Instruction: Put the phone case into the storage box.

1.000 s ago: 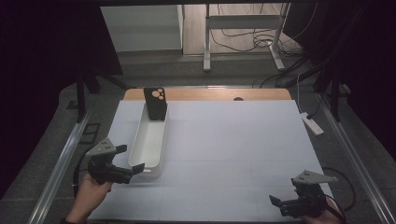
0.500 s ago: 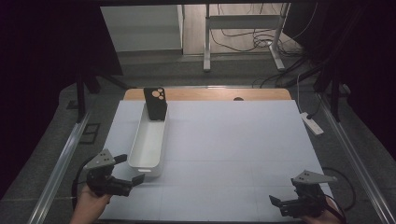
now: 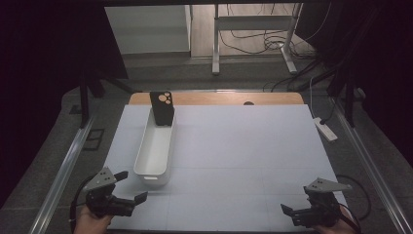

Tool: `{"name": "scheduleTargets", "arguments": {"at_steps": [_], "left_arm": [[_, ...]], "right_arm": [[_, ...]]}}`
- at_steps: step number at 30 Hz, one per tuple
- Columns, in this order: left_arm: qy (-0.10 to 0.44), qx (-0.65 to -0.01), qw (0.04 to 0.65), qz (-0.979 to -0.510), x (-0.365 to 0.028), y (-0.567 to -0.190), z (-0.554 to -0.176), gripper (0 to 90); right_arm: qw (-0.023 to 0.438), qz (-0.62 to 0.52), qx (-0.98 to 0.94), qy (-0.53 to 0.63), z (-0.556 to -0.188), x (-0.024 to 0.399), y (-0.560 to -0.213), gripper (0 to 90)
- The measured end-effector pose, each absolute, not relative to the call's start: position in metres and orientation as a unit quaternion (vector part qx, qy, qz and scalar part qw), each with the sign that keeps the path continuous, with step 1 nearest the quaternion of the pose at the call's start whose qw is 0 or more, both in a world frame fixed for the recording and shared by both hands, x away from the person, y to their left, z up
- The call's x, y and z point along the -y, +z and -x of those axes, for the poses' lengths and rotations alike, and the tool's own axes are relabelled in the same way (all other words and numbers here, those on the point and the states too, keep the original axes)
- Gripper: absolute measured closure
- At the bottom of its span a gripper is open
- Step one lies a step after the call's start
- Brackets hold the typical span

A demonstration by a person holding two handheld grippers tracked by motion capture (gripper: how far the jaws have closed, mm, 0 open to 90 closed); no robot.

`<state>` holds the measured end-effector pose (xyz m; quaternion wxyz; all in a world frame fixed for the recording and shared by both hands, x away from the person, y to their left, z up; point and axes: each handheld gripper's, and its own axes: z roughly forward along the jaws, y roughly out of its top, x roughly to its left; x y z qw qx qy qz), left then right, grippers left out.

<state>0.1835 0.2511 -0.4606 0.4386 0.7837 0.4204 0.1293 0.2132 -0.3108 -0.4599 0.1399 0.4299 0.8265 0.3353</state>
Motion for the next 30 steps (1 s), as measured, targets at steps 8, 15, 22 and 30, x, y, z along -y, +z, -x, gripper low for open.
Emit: {"name": "scheduleTargets", "arguments": {"at_steps": [8,15,22,30], "left_arm": [[0.131,-0.431,0.427,-0.785,-0.251,-0.469,-0.172,0.0],[0.13,-0.439,0.411,-0.788,-0.25,-0.476,-0.167,0.0],[0.123,-0.452,0.398,-0.788,-0.25,-0.484,-0.161,0.0],[0.13,-0.46,0.377,-0.793,-0.247,-0.49,-0.156,0.0]], "right_arm": [[0.139,-0.43,-0.827,0.336,-0.213,0.311,-0.46,0.0],[0.139,-0.43,-0.826,0.336,-0.213,0.311,-0.46,0.0],[0.139,-0.431,-0.825,0.338,-0.213,0.312,-0.46,0.0],[0.137,-0.435,-0.822,0.341,-0.214,0.312,-0.46,0.0]]}}
